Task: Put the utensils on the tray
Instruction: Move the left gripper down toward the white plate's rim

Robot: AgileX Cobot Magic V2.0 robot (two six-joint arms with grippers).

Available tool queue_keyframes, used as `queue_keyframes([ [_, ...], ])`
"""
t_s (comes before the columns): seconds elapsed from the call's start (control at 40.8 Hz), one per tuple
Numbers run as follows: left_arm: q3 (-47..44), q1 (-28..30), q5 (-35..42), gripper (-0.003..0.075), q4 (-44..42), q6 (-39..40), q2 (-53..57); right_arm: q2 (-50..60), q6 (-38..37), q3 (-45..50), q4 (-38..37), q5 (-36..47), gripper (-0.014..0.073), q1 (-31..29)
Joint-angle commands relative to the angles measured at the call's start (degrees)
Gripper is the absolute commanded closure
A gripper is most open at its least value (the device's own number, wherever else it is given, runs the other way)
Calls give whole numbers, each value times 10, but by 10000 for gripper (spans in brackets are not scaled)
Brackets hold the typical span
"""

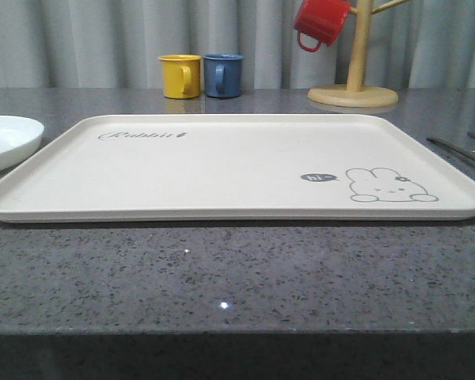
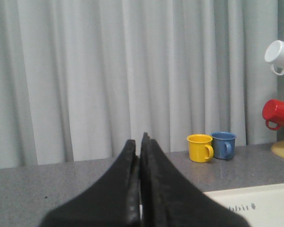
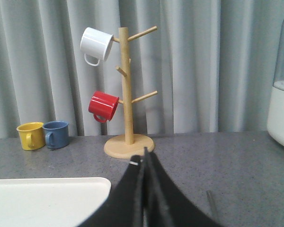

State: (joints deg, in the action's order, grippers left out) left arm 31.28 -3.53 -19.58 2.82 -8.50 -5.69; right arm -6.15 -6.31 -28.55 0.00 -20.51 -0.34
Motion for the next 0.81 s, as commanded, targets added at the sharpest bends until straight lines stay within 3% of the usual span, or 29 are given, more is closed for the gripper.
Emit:
queue_keyframes([
  [0.0, 77, 0, -53, 738, 1, 4, -54, -55, 0, -77, -7, -34, 662, -4],
  [0.172, 105, 0, -102, 738, 1, 4, -111, -136, 0, -124, -7, -155, 662, -4],
  [0.613, 39, 0, -108, 738, 1, 4, -153, -209, 6, -102, -7, -179, 651, -4],
  [0.687, 38, 0, -110, 708, 1, 4, -153, -209, 27, -102, -7, -178, 569, -4],
  [0.785, 38, 0, -109, 544, 1, 4, -153, -209, 41, -102, -7, -180, 370, -4],
])
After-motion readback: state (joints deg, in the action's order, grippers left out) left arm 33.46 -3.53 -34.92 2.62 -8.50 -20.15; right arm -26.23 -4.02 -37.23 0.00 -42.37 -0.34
